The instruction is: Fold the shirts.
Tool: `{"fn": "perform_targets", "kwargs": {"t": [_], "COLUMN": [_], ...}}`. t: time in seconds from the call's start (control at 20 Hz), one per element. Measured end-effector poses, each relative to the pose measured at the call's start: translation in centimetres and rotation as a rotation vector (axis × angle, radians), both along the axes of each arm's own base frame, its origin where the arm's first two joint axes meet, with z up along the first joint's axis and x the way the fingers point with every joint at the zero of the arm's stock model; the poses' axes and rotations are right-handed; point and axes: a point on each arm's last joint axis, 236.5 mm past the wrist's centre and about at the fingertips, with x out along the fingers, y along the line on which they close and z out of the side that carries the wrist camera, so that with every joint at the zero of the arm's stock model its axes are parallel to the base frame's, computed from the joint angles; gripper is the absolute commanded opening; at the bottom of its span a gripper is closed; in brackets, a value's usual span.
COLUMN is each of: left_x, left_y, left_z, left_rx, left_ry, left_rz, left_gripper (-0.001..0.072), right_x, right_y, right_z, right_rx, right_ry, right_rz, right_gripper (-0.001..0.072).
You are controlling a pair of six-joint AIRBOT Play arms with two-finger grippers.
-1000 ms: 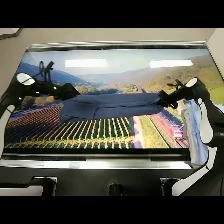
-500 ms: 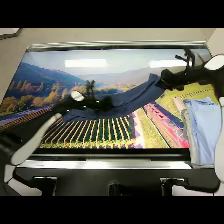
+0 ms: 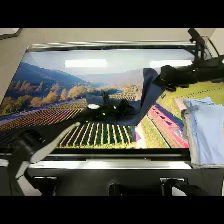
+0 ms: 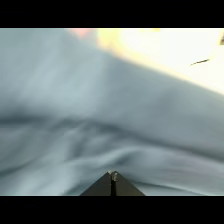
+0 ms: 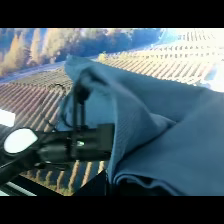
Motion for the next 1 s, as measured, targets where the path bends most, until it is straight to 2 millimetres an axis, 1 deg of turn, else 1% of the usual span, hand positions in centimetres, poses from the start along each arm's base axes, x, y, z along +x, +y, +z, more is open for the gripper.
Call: {"fn": "perform_targets", "kwargs": {"t": [0.05,0.15,0.2,0.25,0.3,0.35,0.4,0.45,0.5,0.55,0.6,0.65,0.7,0.75,0.8,0.85,0.9,0.95,1.0], "left_x": [1.2,3.8,4.9,5.6,6.0,5.8,5.1,4.1,2.8,1.3,0.1,-1.1,-2.3,-3.1,-3.7,-4.2,-4.6,-4.7,-4.9], "left_y": [2.1,8.3,12.4,16.5,21.0,24.8,28.7,32.0,34.4,36.3,37.6,38.5,39.1,39.4,39.5,39.6,39.7,39.8,39.9], "left_z": [2.3,7.9,11.2,14.0,17.0,20.0,22.9,25.4,27.6,29.6,30.9,31.8,32.8,33.1,32.9,32.9,32.9,32.6,32.3], "left_rx": [0.02,0.096,0.138,0.185,0.229,0.266,0.301,0.338,0.364,0.393,0.416,0.443,0.462,0.482,0.513,0.534,0.549,0.566,0.58], "left_ry": [-0.077,-0.26,-0.352,-0.429,-0.5,-0.566,-0.624,-0.673,-0.718,-0.764,-0.791,-0.817,-0.84,-0.851,-0.856,-0.859,-0.863,-0.858,-0.856], "left_rz": [0.026,0.104,0.162,0.224,0.298,0.365,0.436,0.494,0.538,0.573,0.597,0.609,0.618,0.616,0.601,0.592,0.587,0.579,0.573], "left_gripper": [0.0021,0.0022,0.0022,0.0022,0.0022,0.0023,0.0023,0.0023,0.0023,0.0023,0.0023,0.0023,0.0024,0.0024,0.0024,0.0024,0.0024,0.0024,0.0024], "right_x": [0.7,2.1,2.7,3.0,3.3,3.3,3.3,3.2,3.0,2.9,2.8,2.8,3.0,3.5,4.1,4.7,5.3,5.8,6.0], "right_y": [1.5,5.7,8.4,11.2,14.2,17.0,19.7,22.0,23.9,25.4,26.4,26.9,26.7,25.9,24.3,21.9,19.1,15.6,11.4], "right_z": [-0.4,-1.7,-2.7,-3.7,-5.2,-6.8,-8.7,-10.4,-12.4,-14.2,-15.4,-16.4,-16.8,-16.9,-16.8,-16.6,-16.5,-16.8,-17.8], "right_rx": [0.018,0.071,0.104,0.138,0.174,0.204,0.234,0.258,0.28,0.301,0.32,0.332,0.336,0.334,0.319,0.284,0.238,0.171,0.081], "right_ry": [-0.003,-0.006,0.002,0.015,0.034,0.059,0.09,0.121,0.159,0.197,0.227,0.251,0.264,0.269,0.274,0.273,0.273,0.282,0.312], "right_rz": [0.015,0.056,0.085,0.112,0.138,0.158,0.175,0.181,0.181,0.176,0.17,0.163,0.154,0.143,0.127,0.114,0.093,0.067,0.032], "right_gripper": [0.0046,0.0046,0.0046,0.0047,0.0047,0.0048,0.0049,0.0106,0.0368,0.0696,0.0682,0.0679,0.0678,0.0677,0.0659,0.0659,0.0659,0.0658,0.0657]}}
